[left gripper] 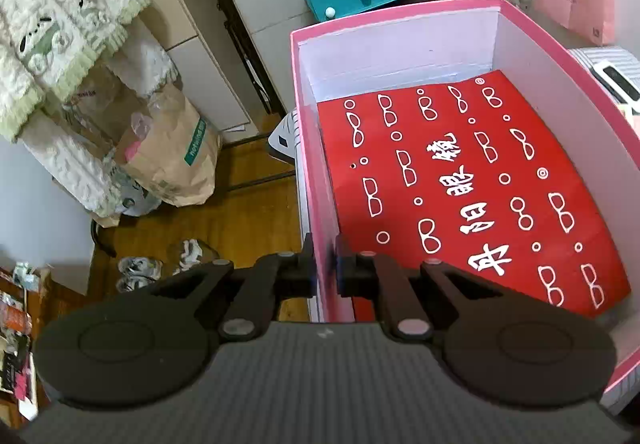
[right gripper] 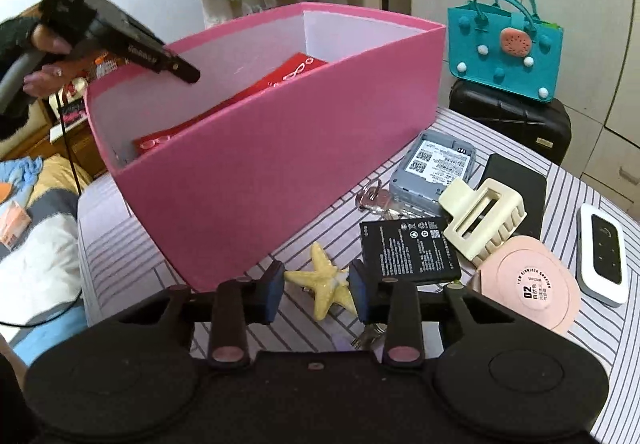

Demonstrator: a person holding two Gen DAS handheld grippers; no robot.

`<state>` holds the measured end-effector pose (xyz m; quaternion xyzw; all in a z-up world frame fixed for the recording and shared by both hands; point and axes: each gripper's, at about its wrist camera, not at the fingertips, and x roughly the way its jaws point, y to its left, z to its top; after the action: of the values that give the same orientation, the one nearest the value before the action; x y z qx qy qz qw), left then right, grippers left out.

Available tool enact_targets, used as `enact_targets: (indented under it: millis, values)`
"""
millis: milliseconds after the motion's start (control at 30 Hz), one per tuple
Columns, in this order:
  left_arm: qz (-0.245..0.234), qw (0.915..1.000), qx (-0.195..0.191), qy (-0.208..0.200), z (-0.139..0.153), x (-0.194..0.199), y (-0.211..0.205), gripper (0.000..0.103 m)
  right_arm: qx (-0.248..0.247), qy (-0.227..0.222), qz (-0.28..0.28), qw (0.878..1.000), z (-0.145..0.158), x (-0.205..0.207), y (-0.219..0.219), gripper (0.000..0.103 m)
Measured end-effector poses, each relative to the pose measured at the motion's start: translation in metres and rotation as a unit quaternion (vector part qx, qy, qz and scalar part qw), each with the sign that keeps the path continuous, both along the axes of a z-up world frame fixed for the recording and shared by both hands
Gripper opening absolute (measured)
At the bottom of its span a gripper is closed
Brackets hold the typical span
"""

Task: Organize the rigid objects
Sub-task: 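Carry the yellow starfish into the pink box and open the right gripper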

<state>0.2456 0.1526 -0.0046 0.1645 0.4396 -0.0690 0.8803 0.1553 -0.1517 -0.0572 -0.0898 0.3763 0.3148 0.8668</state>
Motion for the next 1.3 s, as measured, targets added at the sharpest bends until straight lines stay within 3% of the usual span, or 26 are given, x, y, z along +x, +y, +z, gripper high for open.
enact_targets:
  millis: [333,533,633,767,967,1133,1300]
  values:
    - [-0.007,0.9999,-0.014,-0.002,0.001,-0.007,0.0,0.005,0.032,-0.028,-0.028,0.999,0.044,0.003,-0.02,0.04]
    - [-0.037,0.9991,0.013,-0.015,0.001,-0.034,-0.015,0.007,0.034,-0.078,-0.031,0.996,0.083,0.0,-0.029,0.04]
    - [-0.041,0.9991,0.009,-0.011,0.002,-0.044,-0.017,0.007,0.047,-0.081,-0.019,0.995,0.1,0.004,-0.028,0.04]
    - [-0.032,0.9995,-0.005,0.0,0.005,-0.045,-0.012,0.007,0.062,-0.064,0.043,0.995,0.115,0.016,-0.002,0.04]
    - [-0.007,0.9983,-0.032,0.049,0.007,-0.034,-0.002,0.006,0.022,-0.021,0.116,0.993,0.103,0.048,0.073,0.04]
    - [0.009,0.9984,-0.044,0.034,0.006,-0.038,0.0,0.005,-0.037,0.013,0.143,0.989,0.075,0.089,0.137,0.04]
    - [0.016,0.9978,-0.054,0.034,0.006,-0.038,0.001,0.005,-0.09,0.039,0.144,0.985,0.053,0.118,0.172,0.04]
